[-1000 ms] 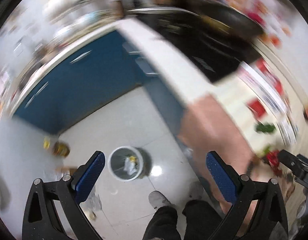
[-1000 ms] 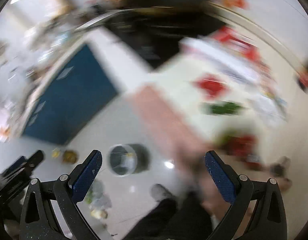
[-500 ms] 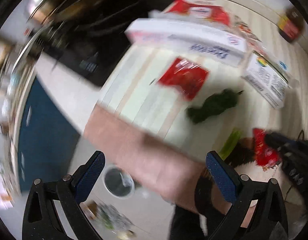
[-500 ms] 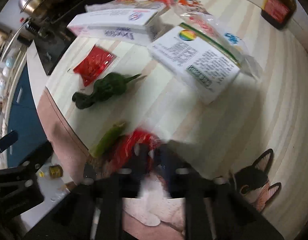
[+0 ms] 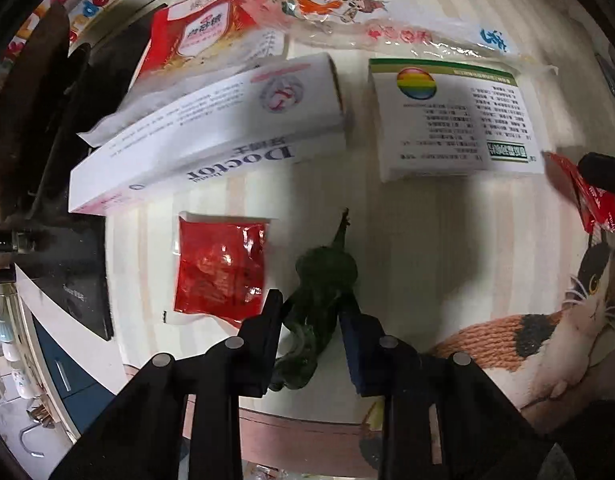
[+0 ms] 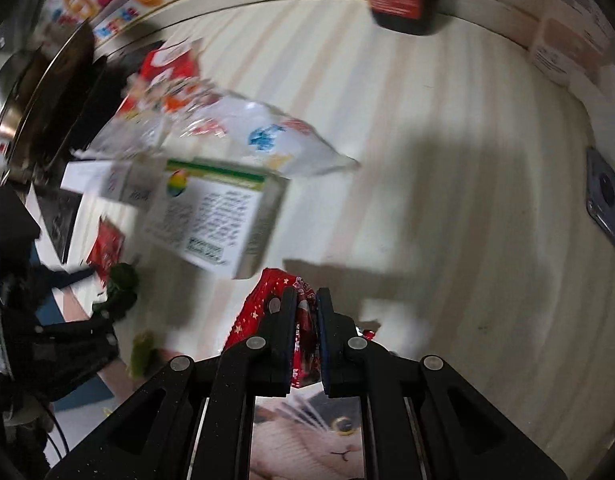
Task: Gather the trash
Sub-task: 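Grasp the green pepper with the left gripper while the right gripper grasps the red snack wrapper, then carry the pepper with the left gripper into the bin while the right gripper drops the wrapper in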
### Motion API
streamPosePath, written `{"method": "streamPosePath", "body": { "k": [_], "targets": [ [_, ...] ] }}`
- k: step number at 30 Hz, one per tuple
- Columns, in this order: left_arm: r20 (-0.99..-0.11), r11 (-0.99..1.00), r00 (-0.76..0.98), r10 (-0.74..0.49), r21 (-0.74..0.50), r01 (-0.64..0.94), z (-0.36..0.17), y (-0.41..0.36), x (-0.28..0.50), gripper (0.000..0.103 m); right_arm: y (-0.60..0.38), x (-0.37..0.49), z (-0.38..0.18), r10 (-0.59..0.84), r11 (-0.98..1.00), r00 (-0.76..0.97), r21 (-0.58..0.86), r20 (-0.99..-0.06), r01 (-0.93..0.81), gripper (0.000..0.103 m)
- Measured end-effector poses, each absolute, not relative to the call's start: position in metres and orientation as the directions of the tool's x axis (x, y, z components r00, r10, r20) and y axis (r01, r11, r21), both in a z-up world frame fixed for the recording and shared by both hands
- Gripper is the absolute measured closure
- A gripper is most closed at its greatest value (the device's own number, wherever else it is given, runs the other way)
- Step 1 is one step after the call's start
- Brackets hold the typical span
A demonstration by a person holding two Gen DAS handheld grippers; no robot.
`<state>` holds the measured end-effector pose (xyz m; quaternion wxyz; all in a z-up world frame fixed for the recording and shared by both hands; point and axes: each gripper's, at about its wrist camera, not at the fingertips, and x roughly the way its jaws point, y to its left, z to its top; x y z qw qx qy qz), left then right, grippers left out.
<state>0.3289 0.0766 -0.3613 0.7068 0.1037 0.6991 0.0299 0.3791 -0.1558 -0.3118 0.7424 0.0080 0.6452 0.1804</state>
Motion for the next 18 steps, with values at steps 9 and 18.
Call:
{"method": "streamPosePath", "body": {
  "k": [9,18],
  "targets": [
    [-0.981,0.988,0.149,0.126,0.110,-0.111,-0.314,0.100,0.307,0.080,-0.114,0.376,-0.298,0.305,0.922,0.143,0.254,-0.941,-0.293,0.098],
    [-0.952,0.889,0.306,0.030,-0.114,-0.443,-0.246,0.169,0.195,0.080,-0.025,0.334,-0.238,0.415,0.825,0.146,0.304,-0.898,-0.477,0.099]
  ]
}}
